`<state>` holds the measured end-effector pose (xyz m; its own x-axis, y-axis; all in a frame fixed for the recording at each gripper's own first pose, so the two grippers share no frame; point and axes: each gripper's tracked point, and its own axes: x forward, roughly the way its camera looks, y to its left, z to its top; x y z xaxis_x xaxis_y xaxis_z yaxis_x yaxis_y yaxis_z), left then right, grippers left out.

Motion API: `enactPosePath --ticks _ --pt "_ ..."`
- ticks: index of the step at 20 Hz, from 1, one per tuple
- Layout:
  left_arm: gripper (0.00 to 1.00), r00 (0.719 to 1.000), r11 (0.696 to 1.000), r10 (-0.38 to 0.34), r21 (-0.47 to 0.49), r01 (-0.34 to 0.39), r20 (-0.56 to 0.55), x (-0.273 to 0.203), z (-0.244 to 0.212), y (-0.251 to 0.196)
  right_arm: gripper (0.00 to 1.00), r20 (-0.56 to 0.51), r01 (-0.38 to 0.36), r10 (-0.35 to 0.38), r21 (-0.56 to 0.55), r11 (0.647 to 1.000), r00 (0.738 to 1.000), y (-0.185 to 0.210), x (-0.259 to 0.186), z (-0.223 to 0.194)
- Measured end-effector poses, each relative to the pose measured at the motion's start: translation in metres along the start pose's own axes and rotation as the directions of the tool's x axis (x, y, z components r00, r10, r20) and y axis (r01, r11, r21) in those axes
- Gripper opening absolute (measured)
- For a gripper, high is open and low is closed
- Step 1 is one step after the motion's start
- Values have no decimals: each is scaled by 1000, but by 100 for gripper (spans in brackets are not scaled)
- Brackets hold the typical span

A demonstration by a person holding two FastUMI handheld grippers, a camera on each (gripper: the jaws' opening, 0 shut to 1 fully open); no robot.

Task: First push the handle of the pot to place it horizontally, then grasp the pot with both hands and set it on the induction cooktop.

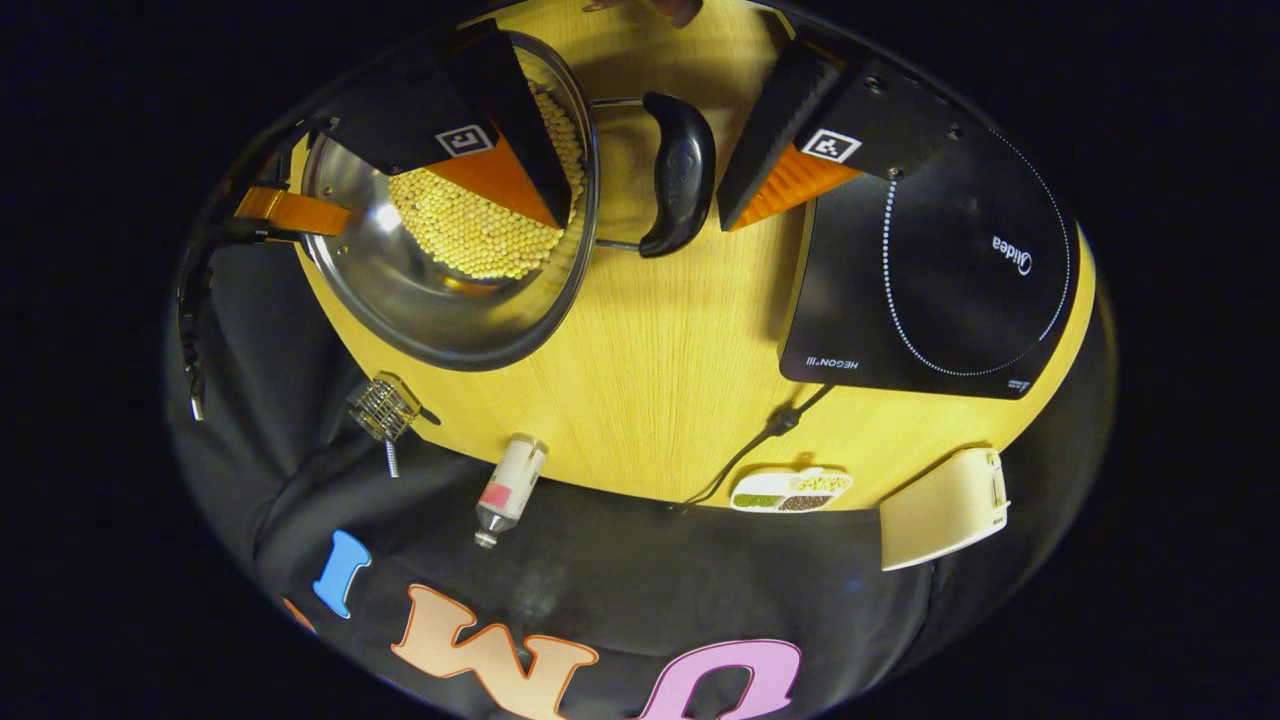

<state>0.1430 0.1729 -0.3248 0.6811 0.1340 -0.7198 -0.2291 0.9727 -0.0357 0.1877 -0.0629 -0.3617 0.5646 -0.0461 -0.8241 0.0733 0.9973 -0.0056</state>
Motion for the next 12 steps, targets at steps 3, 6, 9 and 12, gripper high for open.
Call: enactPosePath --ticks 3,6,9,12 --pt "93 1000 1000 7 13 -7 -9 3 -3 1 94 -10 -5 5 -2 1000 1000 1 1 -2" --pt "74 1000 1000 4 14 -4 -18 7 -5 -3 87 -17 -4 4 -2 1000 1000 2 5 -3" --pt "72 999 999 24 30 -23 -24 8 -7 1 63 -36 -14 15 8 1000 999 3 6 -8" --pt "69 999 1000 17 22 -16 -29 7 -6 1 63 -38 -6 7 37 999 999 -1 8 -7"
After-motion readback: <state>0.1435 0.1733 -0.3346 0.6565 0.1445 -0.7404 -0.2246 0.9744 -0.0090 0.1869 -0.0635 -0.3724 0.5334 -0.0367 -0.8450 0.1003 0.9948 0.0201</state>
